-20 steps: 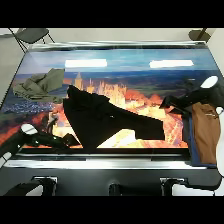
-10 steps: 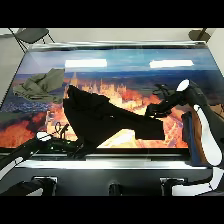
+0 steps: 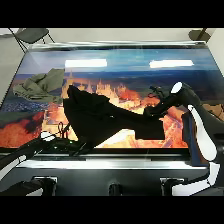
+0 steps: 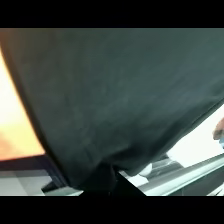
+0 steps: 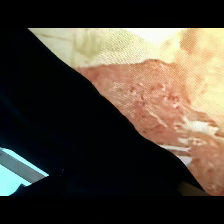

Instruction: Fold the shirts.

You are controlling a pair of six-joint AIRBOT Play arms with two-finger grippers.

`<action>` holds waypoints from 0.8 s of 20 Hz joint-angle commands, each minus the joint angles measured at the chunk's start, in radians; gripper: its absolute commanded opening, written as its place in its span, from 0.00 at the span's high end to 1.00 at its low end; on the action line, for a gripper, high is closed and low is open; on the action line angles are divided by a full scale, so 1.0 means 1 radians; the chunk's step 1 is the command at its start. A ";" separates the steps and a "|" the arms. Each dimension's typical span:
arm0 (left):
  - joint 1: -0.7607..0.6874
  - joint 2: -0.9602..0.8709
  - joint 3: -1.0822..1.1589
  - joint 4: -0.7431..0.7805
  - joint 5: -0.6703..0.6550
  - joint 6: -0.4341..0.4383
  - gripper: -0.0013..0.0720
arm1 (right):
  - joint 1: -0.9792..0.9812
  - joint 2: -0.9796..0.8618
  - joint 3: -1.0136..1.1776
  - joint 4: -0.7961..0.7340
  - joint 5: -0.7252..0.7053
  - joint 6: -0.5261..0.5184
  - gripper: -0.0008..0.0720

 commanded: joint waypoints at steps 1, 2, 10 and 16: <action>0.000 0.005 0.008 0.003 0.005 0.023 0.94 | 0.002 -0.022 -0.001 -0.011 -0.047 -0.013 0.03; 0.000 0.006 0.008 0.003 0.004 0.024 0.94 | 0.002 -0.020 0.001 -0.010 -0.056 -0.013 0.03; 0.000 0.008 0.008 0.003 -0.002 0.037 0.94 | -0.005 0.026 0.004 0.011 -0.131 -0.014 0.10; 0.000 0.013 0.009 0.003 -0.011 0.061 0.94 | 0.076 -0.045 0.004 0.014 -0.112 0.007 0.50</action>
